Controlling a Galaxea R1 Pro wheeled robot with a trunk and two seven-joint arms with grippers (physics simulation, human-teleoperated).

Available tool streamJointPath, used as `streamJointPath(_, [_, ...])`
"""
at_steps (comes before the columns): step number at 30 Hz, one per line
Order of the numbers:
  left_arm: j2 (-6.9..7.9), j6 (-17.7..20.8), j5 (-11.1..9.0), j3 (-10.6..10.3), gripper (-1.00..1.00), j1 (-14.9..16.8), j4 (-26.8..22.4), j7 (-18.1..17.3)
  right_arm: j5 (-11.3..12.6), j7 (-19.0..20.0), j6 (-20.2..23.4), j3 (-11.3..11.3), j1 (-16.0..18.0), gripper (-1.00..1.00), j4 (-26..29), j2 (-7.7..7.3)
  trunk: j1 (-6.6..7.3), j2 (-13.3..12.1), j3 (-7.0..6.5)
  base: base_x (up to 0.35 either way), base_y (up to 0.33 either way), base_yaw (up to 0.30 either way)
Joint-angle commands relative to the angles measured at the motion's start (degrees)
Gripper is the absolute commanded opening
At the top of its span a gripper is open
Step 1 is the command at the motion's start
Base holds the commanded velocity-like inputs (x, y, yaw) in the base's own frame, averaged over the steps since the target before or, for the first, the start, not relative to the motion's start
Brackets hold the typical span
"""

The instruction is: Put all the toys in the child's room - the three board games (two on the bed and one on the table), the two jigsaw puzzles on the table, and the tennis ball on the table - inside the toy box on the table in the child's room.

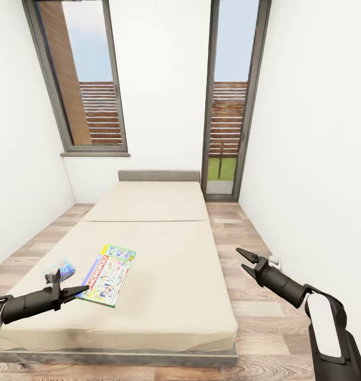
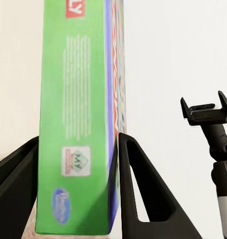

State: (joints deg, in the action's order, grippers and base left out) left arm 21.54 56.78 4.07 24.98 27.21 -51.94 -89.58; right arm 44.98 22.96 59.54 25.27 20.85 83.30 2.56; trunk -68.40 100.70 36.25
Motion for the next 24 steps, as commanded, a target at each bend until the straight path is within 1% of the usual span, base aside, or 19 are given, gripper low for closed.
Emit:
streamJointPath(1, [-0.02, 0.61, 0.46, 0.11, -1.00, 0.07, -0.04, -0.42, -0.58, 0.59, 0.28, 0.17, 0.04, 1.00, -0.01, 0.11, 0.23, -0.39, -0.12, 0.000, 0.000, 0.244])
streamJointPath(5, [0.01, 0.61, -0.08, 0.16, -1.00, 0.30, -0.17, -0.42, -0.85, 0.58, 0.05, -0.01, 0.00, 1.00, -0.33, 0.54, 1.11, -1.99, -0.84, 0.000, 0.000, 0.271])
streamJointPath(10, [-0.06, 0.61, -0.34, -0.04, -1.00, 0.36, -0.18, -0.42, -1.15, 0.59, -0.06, -0.06, -0.01, 1.00, -0.44, 0.67, 2.21, -4.00, -1.74, 0.000, 0.000, 0.284])
streamJointPath(16, [-0.14, 0.61, -0.38, -0.18, -1.00, 0.37, -0.24, -0.42, -0.95, 0.60, -4.03, -0.16, 0.02, 1.00, -0.73, 0.69, 3.53, -6.40, -2.82, 0.000, 0.000, 0.288])
streamJointPath(24, [-0.18, 0.61, -0.38, -0.26, -1.00, 0.36, -0.25, -0.42, -1.01, 0.68, -5.02, -0.22, -0.01, 1.00, -1.22, 0.69, 5.28, -9.61, -4.25, 0.000, 0.000, 0.291])
